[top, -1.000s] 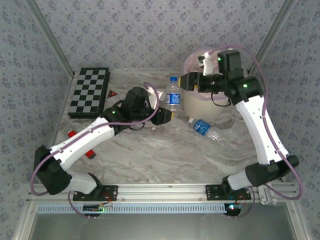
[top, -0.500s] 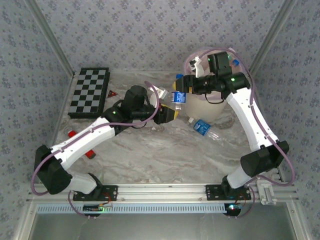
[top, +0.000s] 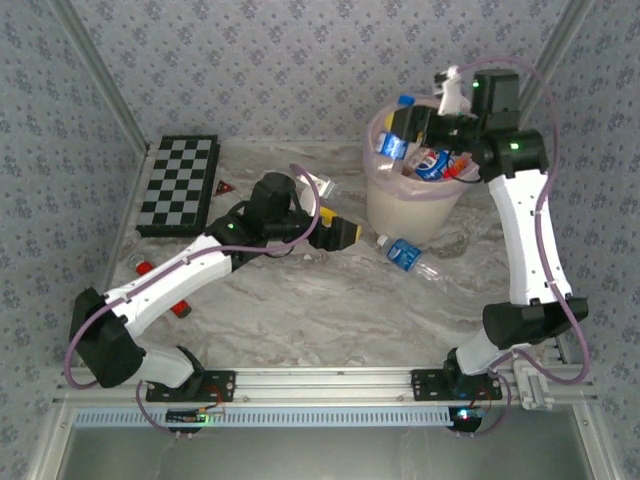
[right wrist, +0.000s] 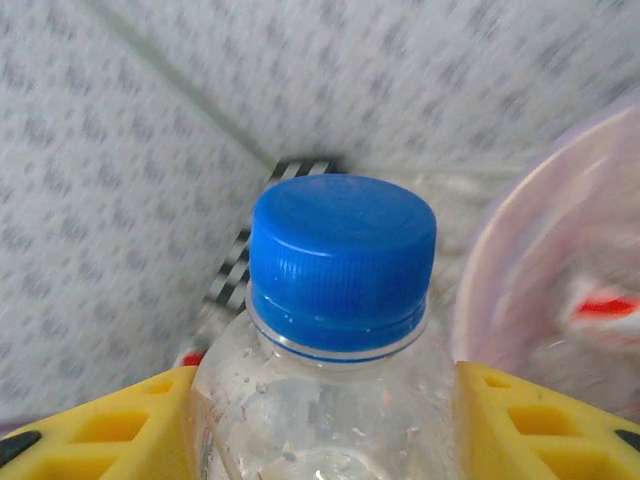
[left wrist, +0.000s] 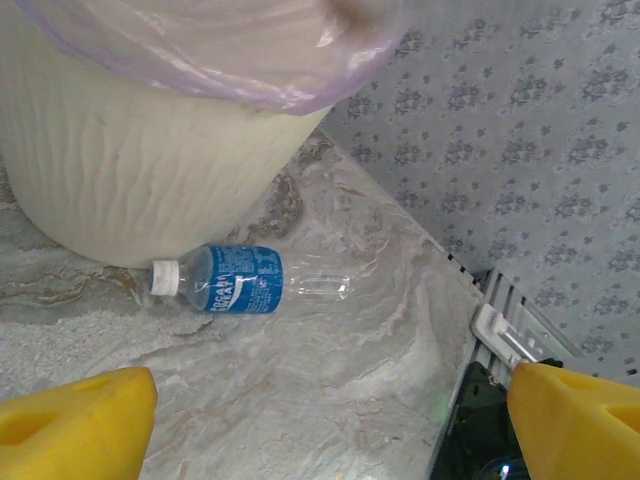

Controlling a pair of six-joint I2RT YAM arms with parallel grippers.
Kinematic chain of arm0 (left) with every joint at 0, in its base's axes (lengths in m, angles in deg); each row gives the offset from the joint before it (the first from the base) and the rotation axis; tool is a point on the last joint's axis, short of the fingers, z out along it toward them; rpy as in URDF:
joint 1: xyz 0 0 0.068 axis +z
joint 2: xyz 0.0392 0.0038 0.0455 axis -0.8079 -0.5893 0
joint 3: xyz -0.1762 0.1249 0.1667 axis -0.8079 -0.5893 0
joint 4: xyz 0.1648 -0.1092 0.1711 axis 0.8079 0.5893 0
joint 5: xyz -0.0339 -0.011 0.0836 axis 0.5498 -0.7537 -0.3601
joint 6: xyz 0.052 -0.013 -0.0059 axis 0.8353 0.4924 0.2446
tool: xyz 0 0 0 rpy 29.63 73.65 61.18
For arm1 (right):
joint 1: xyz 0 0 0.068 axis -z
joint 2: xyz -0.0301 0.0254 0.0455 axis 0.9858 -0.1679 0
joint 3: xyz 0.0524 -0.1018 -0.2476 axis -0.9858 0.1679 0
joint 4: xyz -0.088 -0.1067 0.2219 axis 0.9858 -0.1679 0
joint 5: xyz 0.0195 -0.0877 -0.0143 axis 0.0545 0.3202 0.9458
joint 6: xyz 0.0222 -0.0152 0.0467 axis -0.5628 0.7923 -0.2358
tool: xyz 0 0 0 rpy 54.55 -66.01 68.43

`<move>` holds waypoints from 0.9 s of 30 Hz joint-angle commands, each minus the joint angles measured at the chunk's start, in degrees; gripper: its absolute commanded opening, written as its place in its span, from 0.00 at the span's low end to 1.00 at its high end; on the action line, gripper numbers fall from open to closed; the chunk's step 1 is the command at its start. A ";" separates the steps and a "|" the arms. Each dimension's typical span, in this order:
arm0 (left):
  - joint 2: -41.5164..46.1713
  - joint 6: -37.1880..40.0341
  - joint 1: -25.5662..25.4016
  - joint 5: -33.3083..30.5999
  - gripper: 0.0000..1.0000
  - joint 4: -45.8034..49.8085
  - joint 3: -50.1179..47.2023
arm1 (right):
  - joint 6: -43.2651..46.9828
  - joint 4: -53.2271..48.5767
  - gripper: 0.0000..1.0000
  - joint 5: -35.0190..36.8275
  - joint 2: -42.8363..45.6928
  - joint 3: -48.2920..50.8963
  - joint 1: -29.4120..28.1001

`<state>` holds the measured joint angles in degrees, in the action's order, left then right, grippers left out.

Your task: Put the plastic bottles in the bin

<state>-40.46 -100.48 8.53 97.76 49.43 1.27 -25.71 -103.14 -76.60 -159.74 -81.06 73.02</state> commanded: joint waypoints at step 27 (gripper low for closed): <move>-4.09 2.24 4.96 -3.01 0.96 0.51 -6.83 | 5.48 -4.70 0.29 23.10 -25.13 -3.95 -9.14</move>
<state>-46.04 -99.96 12.83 95.51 49.17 -5.81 -17.23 -105.66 -49.50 -181.49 -89.54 65.03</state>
